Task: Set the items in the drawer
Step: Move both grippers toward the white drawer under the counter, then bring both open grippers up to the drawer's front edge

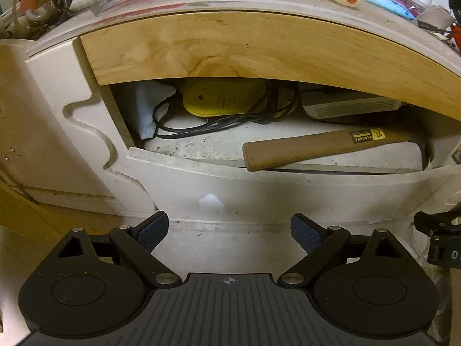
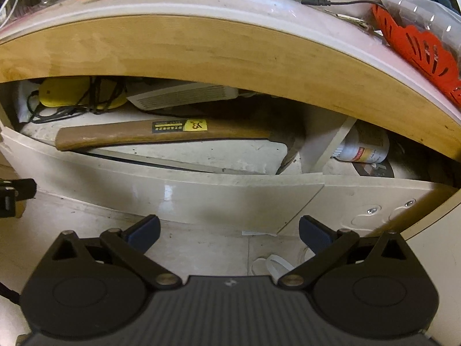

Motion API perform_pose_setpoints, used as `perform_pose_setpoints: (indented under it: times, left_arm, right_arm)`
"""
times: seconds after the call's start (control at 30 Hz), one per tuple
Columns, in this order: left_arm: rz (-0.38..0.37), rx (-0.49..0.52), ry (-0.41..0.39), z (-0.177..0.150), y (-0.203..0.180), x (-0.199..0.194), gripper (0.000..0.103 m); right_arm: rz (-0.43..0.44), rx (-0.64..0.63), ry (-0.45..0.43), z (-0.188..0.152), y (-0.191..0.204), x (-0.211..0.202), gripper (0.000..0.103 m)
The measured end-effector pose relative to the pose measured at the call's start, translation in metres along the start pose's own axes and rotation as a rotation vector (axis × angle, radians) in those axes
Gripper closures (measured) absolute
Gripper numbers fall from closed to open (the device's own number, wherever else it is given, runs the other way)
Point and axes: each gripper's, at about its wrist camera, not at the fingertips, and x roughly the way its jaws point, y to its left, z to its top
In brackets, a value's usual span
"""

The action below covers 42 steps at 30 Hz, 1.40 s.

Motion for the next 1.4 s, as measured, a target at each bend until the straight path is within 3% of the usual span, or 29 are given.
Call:
perform_pose_setpoints:
  times: [0.9,1.4]
  left_arm:
    - [0.061,-0.046,0.044,0.01,0.0,0.052,0.009]
    - [-0.013,-0.015,0.005,0.011,-0.005,0.045,0.009]
  right_arm:
    - [0.01,-0.019,0.042,0.01,0.008,0.051,0.0]
    - [0.01,-0.039,0.035,0.01,0.01,0.047,0.001]
